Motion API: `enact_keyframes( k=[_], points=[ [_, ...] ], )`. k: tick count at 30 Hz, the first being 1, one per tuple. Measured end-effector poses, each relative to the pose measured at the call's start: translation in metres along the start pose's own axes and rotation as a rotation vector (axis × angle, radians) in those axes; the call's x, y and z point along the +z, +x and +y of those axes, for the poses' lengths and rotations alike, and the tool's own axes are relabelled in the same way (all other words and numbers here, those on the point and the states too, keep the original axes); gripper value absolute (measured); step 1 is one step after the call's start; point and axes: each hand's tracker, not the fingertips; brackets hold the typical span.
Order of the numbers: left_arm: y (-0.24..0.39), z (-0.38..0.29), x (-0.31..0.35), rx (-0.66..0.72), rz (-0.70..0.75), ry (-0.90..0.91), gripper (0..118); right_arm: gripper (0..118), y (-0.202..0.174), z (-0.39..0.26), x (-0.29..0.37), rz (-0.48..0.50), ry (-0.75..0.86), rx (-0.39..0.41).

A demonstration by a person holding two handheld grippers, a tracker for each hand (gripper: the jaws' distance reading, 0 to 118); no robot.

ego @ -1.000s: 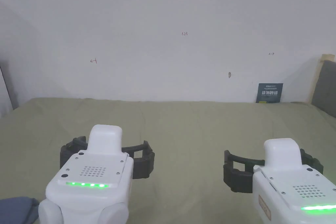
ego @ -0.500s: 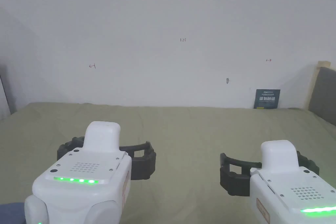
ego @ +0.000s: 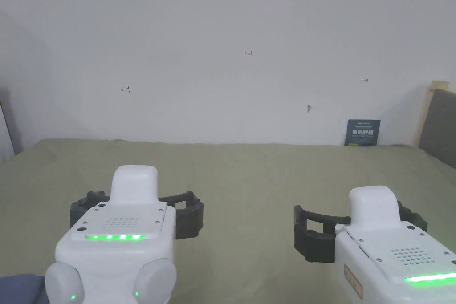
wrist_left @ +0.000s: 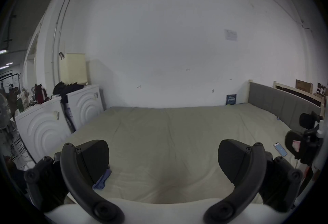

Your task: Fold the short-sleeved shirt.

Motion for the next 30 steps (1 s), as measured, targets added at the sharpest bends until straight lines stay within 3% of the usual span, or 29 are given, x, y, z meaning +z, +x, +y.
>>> enact_keyframes(
  k=[4, 9, 30],
  points=[
    [-0.021, -0.012, 0.003, 0.068, -0.195, 0.079, 118, 118, 0.004, -0.001, 0.002, -0.003, 0.002, -0.005],
    [-0.019, -0.014, 0.006, 0.008, -0.098, 0.106, 118, 118, 0.007, -0.003, 0.003, -0.02, -0.002, -0.007],
    [-0.017, -0.014, 0.005, 0.021, -0.063, 0.071, 118, 118, 0.015, -0.006, 0.006, -0.042, -0.015, -0.021]
  ],
)
